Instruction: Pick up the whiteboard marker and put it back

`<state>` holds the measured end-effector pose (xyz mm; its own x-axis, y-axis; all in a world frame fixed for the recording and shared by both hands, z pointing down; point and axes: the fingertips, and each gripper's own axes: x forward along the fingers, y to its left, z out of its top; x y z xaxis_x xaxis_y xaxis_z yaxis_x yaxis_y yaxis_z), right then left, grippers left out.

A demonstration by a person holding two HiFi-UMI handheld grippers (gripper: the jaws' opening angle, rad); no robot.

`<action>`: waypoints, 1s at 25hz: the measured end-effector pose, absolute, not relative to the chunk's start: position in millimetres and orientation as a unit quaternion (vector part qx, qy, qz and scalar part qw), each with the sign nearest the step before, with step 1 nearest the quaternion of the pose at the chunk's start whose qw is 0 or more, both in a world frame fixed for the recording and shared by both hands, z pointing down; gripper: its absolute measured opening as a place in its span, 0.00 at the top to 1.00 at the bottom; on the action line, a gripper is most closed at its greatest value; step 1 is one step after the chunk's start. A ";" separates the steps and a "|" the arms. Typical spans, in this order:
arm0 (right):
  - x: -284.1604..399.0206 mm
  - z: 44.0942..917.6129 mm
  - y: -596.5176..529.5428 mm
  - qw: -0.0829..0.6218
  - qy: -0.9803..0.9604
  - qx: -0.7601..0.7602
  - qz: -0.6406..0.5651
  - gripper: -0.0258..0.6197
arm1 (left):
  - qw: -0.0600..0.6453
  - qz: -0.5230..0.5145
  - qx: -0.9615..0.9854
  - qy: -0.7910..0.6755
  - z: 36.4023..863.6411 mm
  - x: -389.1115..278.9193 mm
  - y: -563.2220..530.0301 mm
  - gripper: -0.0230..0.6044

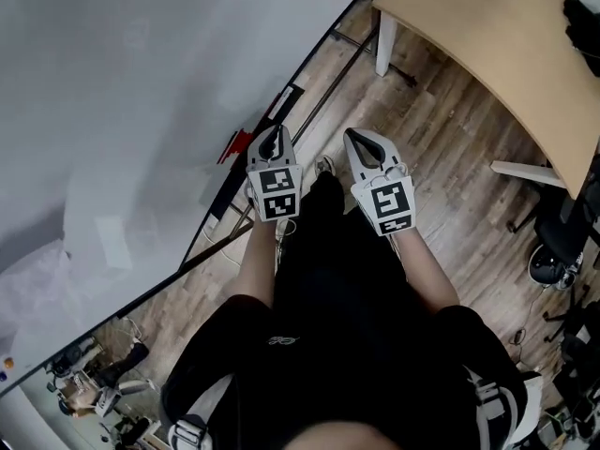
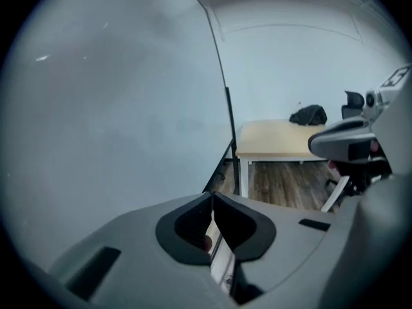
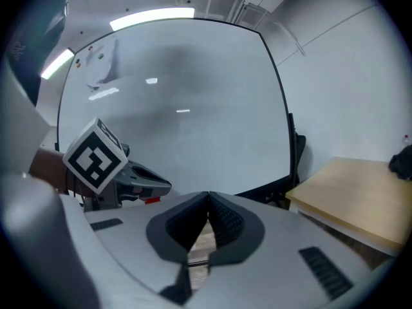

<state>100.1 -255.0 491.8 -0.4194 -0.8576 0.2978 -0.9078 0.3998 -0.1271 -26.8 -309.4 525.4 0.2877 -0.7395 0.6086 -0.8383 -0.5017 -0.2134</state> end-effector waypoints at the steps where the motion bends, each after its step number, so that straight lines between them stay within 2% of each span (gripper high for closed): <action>1: 94.3 490.3 -254.0 0.091 -0.838 0.521 0.133 0.96 | 0.083 0.315 0.799 -0.506 518.6 -31.0 -303.0 0.94; 18: -32.6 463.5 -213.1 0.077 -0.913 0.393 0.078 0.96 | 0.102 0.184 0.747 -0.631 472.1 -123.1 -197.7 0.95; 25: -56.0 436.6 -161.0 0.091 -0.923 0.373 0.037 0.96 | 0.098 0.126 0.728 -0.667 442.4 -151.7 -136.8 0.95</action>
<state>-56.0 -161.0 436.6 -0.7049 -0.6820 0.1947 -0.6953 0.7187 0.0001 -151.7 -136.8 442.4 0.0793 -0.9462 0.3138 -0.9955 -0.0918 -0.0252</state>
